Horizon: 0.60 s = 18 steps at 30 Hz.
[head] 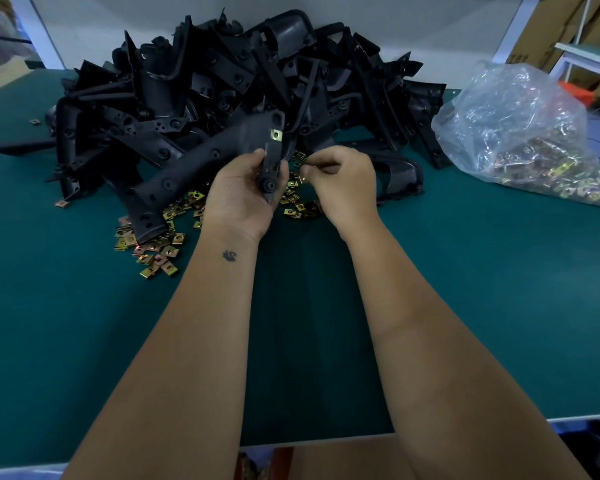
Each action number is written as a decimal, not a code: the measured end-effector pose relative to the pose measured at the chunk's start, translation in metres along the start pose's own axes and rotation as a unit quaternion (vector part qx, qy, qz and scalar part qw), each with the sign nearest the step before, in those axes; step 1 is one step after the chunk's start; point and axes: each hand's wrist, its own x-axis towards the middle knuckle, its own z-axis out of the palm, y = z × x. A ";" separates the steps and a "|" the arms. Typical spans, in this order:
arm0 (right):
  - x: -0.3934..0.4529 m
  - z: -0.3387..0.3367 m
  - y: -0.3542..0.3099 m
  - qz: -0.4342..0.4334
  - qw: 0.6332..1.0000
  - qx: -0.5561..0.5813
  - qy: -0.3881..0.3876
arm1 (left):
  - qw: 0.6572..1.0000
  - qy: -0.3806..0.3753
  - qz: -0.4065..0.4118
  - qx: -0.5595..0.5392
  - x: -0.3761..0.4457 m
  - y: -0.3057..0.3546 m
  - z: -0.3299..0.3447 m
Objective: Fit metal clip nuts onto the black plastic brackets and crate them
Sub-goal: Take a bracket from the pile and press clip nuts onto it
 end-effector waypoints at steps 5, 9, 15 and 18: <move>0.000 -0.003 -0.003 0.061 0.974 0.219 0.014 | 0.999 0.025 0.014 0.043 -0.001 -0.005 0.003; -0.001 -0.003 -0.006 0.069 0.954 0.293 -0.001 | 0.998 0.032 0.033 0.054 -0.002 -0.009 0.006; -0.003 -0.002 -0.009 0.049 0.959 0.280 -0.001 | 0.996 0.004 0.053 0.077 -0.005 -0.012 0.008; -0.003 -0.002 -0.009 0.051 0.955 0.291 -0.019 | 0.995 0.010 0.057 0.080 -0.004 -0.012 0.005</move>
